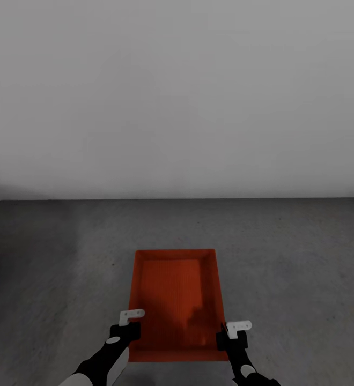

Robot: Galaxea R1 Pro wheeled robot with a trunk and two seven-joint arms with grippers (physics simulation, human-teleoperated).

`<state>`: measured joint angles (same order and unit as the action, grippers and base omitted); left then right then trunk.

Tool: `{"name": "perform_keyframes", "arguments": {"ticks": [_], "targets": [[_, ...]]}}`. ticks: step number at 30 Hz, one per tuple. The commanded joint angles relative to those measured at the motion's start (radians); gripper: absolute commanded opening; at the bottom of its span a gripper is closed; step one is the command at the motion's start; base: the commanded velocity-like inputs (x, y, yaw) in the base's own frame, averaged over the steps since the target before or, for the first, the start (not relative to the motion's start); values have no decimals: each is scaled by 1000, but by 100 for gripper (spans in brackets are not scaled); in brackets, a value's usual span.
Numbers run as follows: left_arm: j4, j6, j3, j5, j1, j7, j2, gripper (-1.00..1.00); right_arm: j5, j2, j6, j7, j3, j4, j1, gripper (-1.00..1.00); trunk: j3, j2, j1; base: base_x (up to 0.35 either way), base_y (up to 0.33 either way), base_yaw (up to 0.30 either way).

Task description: Move the two storage containers from the living room to the garage. In the garage, place one container on the floor and stack the other container on top of it (either order is fine).

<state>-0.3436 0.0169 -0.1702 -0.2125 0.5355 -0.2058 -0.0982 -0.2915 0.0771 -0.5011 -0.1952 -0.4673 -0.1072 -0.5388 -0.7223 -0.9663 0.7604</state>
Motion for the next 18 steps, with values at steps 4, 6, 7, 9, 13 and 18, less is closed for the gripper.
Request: {"name": "perform_keyframes", "arguments": {"ticks": [4,6,7,9,13,18], "targets": [[28,1,-3,-12,0,-21,0,-100,-14,0,-10,-53,32,-17,-1,-100,-13,-29,15,0,0,0],[28,1,-3,-12,0,-21,0,-100,-14,0,-10,-53,32,-17,-1,-100,-19,-43,23,0,0,0],[28,1,-3,-12,0,-21,1,-100,-14,0,-10,-53,32,-17,-1,-100,-23,-50,27,0,0,0],[28,1,-3,-13,0,-21,1,-100,-14,0,-10,-54,32,-17,-1,-100,-29,-64,35,0,0,0],[28,1,-2,-14,0,-21,1,-100,-14,1,-10,-54,32,-17,-1,-100,-41,-92,50,0,0,0],[28,1,-2,-13,0,-21,2,-100,-14,1,-10,-54,32,-17,-1,-100,-57,-127,69,0,0,0]]}}
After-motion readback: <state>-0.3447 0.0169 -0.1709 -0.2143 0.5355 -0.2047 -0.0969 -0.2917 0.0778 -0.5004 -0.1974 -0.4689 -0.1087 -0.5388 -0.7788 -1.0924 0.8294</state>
